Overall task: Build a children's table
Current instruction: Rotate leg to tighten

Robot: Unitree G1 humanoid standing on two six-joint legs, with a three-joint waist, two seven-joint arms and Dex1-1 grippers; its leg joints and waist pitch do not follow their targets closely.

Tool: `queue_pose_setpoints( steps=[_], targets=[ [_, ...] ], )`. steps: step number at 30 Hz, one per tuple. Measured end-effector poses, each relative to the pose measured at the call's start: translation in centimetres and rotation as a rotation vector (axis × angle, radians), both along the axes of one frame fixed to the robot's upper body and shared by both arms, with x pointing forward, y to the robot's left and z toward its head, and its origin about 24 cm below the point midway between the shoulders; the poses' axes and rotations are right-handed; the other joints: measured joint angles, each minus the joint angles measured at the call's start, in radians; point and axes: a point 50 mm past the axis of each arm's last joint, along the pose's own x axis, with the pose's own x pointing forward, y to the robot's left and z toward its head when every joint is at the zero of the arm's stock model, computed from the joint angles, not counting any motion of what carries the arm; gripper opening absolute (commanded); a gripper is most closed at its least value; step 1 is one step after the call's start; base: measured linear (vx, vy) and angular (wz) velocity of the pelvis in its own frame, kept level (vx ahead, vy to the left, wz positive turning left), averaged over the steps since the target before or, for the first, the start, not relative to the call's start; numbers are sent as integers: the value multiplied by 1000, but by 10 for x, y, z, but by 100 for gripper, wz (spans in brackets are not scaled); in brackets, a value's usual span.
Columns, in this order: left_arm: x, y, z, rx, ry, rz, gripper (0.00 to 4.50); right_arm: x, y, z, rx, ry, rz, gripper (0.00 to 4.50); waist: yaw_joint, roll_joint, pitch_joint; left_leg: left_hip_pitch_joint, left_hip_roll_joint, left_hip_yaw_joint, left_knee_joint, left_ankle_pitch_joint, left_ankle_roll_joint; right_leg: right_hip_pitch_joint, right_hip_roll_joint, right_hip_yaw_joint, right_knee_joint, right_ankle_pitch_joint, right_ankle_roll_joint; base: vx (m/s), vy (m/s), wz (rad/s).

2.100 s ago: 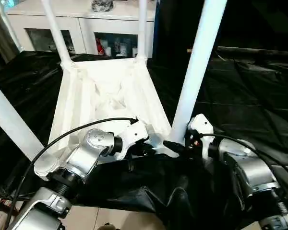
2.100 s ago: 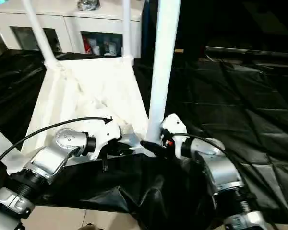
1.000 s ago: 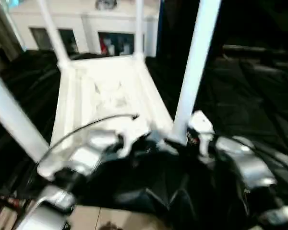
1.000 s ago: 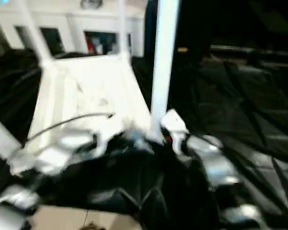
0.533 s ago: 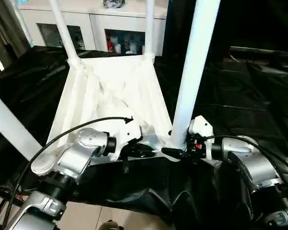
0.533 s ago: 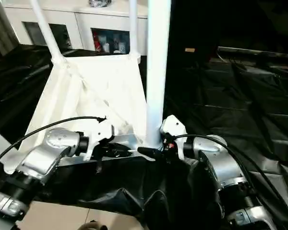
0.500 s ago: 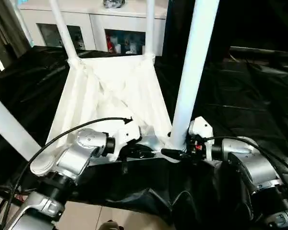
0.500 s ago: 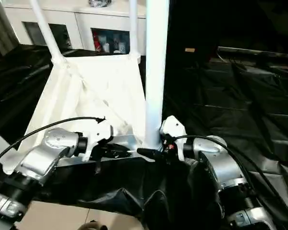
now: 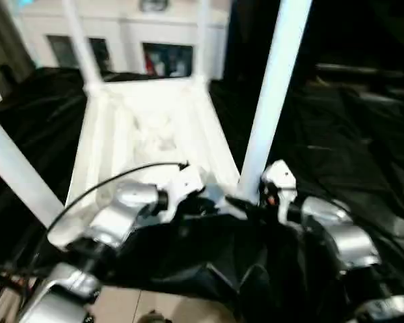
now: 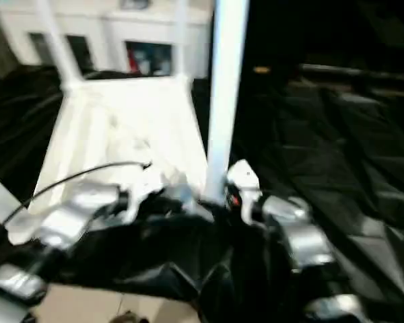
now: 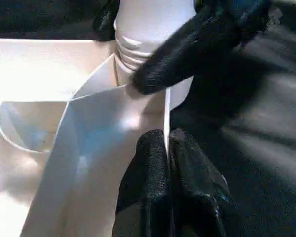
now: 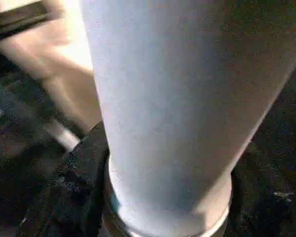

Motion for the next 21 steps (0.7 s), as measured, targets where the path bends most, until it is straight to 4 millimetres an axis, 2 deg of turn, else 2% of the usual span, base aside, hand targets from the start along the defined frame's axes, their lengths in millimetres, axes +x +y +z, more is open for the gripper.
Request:
queue_pose_setpoints(
  steps=[5, 7, 8, 9, 13, 15, 17, 21],
  targets=[
    [13, -22, 0, 0, -20, 121, 0, 17, 11, -1, -3, 2, -272, 275, -3, 1, -1, 1, 0, 0, -2, 0, 0, 1, 0, 0, 0, 0, 0, 0, 0, 0],
    [16, -30, -1, 2, -28, 150, 0, 22, 12, 0, -17, 1, -330, 275, -3, 2, -1, 0, -1, 0, -2, 0, 0, 1, 0, 0, -1, 1, -2, 0, 0, 0],
    [17, -31, 0, 3, -30, 152, 0, 22, 12, 0, -18, 1, -334, 275, -3, 2, -1, 0, -1, 0, -2, 0, 0, 1, 0, 0, -1, 2, -4, 0, 0, 0],
    [17, -31, 0, 3, -31, 153, 0, 22, 12, 0, -16, 1, -335, 331, -2, 2, -1, 0, -1, 0, -2, 0, 0, 1, 0, 0, -1, 2, -4, 0, 0, 0],
    [17, -30, -1, 3, -32, 155, 0, 22, 13, 0, -9, 3, -315, 356, -2, 2, -1, 0, -1, 0, -2, 0, 0, 1, 0, 0, -1, 2, -4, 0, 0, 0],
    [18, -29, -1, 3, -31, 151, 0, 21, 13, 0, -6, 5, -298, 388, -3, 2, -1, 1, -1, 0, -2, 0, 0, 1, 0, 0, -1, 2, -4, 0, 0, 0],
    [17, -27, 0, 1, -36, 131, 0, 19, 10, 1, -13, -1, -258, 402, -2, 2, -1, 0, -1, 0, -2, 0, 0, 1, 0, 0, -1, 1, -2, 0, 0, 0],
    [16, -20, -1, -2, -37, 80, 0, 14, 2, 2, -38, -11, -136, 402, 0, 2, -1, 0, 0, 0, -4, 0, 0, 1, 0, -1, -1, 2, -3, 0, 0, 0]
  ],
)
